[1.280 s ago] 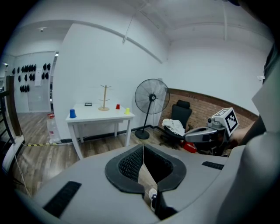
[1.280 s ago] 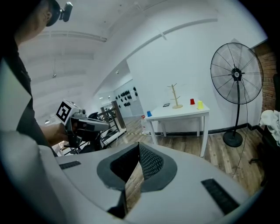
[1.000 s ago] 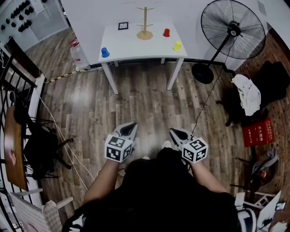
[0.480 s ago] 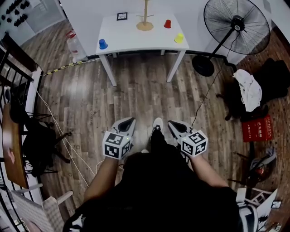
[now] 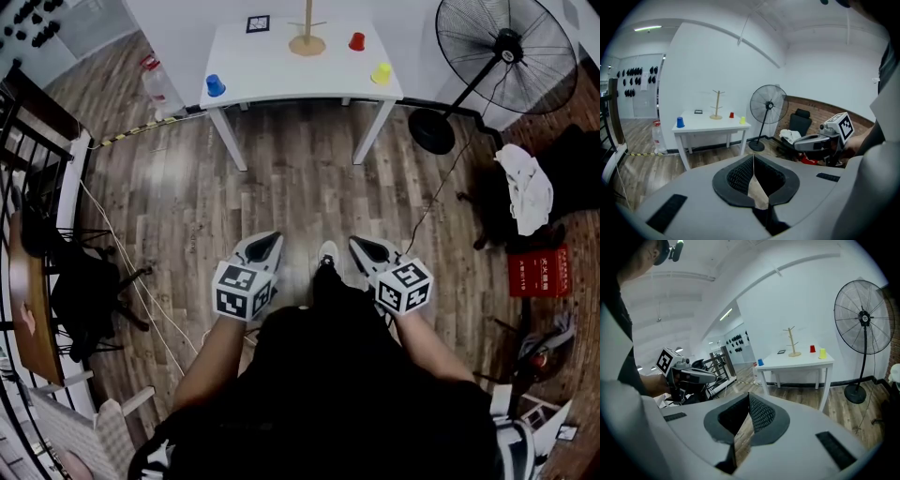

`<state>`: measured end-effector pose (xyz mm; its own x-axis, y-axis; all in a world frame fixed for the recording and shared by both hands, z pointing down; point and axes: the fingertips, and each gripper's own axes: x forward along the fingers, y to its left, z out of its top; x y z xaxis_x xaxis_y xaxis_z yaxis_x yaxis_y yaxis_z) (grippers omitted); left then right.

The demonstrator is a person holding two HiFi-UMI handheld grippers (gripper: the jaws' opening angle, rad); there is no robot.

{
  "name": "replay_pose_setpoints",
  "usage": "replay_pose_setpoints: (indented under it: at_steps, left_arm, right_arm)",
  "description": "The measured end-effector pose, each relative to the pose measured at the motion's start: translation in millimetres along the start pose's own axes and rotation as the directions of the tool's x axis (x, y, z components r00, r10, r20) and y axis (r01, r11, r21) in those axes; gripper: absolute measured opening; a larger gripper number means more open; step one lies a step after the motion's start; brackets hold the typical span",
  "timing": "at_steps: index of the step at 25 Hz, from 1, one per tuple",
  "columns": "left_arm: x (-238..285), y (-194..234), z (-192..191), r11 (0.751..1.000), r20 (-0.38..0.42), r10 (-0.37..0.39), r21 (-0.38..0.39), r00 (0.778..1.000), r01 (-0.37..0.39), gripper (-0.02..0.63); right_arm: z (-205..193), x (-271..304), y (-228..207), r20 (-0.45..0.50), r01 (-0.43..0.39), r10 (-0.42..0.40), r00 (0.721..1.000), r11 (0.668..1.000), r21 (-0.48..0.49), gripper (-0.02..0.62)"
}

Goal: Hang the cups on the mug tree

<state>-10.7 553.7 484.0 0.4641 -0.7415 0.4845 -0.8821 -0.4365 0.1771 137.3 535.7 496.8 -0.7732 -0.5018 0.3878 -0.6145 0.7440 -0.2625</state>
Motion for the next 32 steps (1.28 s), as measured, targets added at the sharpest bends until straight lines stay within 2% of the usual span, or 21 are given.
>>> replay_pose_setpoints:
  at_steps: [13,25,32]
  left_arm:
    - [86,25,41,0.999,-0.063,-0.032,0.011,0.998,0.032,0.018]
    - [161,63,115,1.000,-0.067,0.017,0.020,0.998,-0.016,0.018]
    - [201,75,143,0.999,-0.070,0.037,0.015,0.997,-0.036,0.018]
  right_arm:
    - [30,42,-88,-0.012,0.004,-0.004,1.000,0.998,0.060,0.008]
    - [105,90,-178,0.044,-0.040,0.037,0.998,0.998,0.057,0.008]
    - [128,108,-218,0.050,-0.059,0.057,0.997,0.997,0.040,0.008]
